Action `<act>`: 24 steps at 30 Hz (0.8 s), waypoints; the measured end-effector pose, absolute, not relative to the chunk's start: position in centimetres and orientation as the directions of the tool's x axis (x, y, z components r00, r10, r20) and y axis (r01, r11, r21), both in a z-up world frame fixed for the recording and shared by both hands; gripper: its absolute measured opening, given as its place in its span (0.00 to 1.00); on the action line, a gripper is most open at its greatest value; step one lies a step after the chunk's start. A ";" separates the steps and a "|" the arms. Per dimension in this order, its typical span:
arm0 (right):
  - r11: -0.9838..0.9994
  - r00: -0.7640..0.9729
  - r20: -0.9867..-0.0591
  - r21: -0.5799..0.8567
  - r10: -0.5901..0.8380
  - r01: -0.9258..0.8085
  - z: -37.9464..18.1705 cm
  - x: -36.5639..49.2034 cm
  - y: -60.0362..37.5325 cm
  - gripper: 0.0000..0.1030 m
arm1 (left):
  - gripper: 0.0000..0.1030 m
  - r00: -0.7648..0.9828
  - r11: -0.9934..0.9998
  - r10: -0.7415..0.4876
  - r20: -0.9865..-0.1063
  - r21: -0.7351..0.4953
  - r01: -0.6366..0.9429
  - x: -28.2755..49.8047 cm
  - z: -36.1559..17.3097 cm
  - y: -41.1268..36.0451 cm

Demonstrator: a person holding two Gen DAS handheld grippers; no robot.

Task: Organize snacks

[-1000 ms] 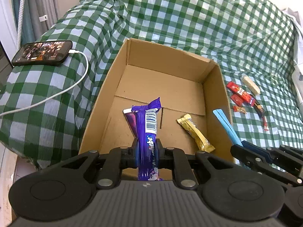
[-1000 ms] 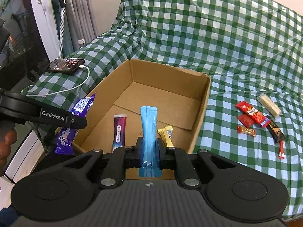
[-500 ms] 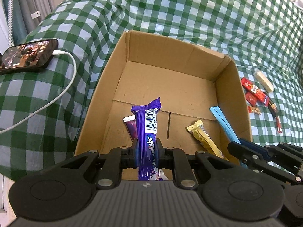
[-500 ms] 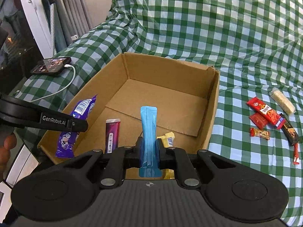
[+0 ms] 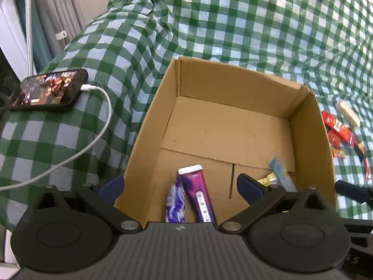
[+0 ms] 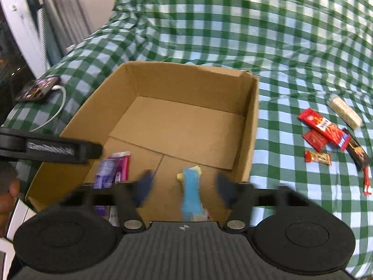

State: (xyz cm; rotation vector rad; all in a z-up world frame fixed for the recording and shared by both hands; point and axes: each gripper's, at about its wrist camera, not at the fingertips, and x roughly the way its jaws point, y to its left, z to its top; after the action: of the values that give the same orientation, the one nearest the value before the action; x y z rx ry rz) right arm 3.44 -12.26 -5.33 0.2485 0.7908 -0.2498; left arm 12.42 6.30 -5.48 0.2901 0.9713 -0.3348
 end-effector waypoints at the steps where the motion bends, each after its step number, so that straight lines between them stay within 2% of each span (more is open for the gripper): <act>1: 0.942 0.677 -0.725 0.128 -0.125 0.311 -5.3 3.3 -12.2 0.78 | 1.00 0.513 0.908 -0.137 -0.847 0.099 0.407 12.3 -5.6 6.3; 4: 0.940 0.665 -0.737 0.130 -0.121 0.316 -5.2 2.6 -11.6 0.88 | 1.00 0.496 0.904 -0.122 -0.860 0.111 0.413 11.4 -5.8 6.8; 9: 0.939 0.653 -0.750 0.137 -0.111 0.316 -4.8 0.3 -10.1 0.93 | 1.00 0.475 0.901 -0.112 -0.873 0.112 0.419 8.9 -5.6 8.2; 15: 0.935 0.639 -0.760 0.133 -0.117 0.329 -4.2 -3.2 -8.0 0.95 | 1.00 0.449 0.889 -0.129 -0.884 0.097 0.447 5.0 -4.6 9.5; 24: 0.929 0.688 -0.705 0.116 -0.172 0.351 -1.9 -8.8 -6.2 0.97 | 1.00 0.504 0.882 -0.168 -0.847 0.100 0.461 -0.7 -1.4 10.2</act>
State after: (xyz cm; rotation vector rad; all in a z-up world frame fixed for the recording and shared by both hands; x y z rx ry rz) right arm -8.80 -6.24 -1.88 0.2508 0.7589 -0.2962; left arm -0.72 10.24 -1.42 0.3334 0.9736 -0.3879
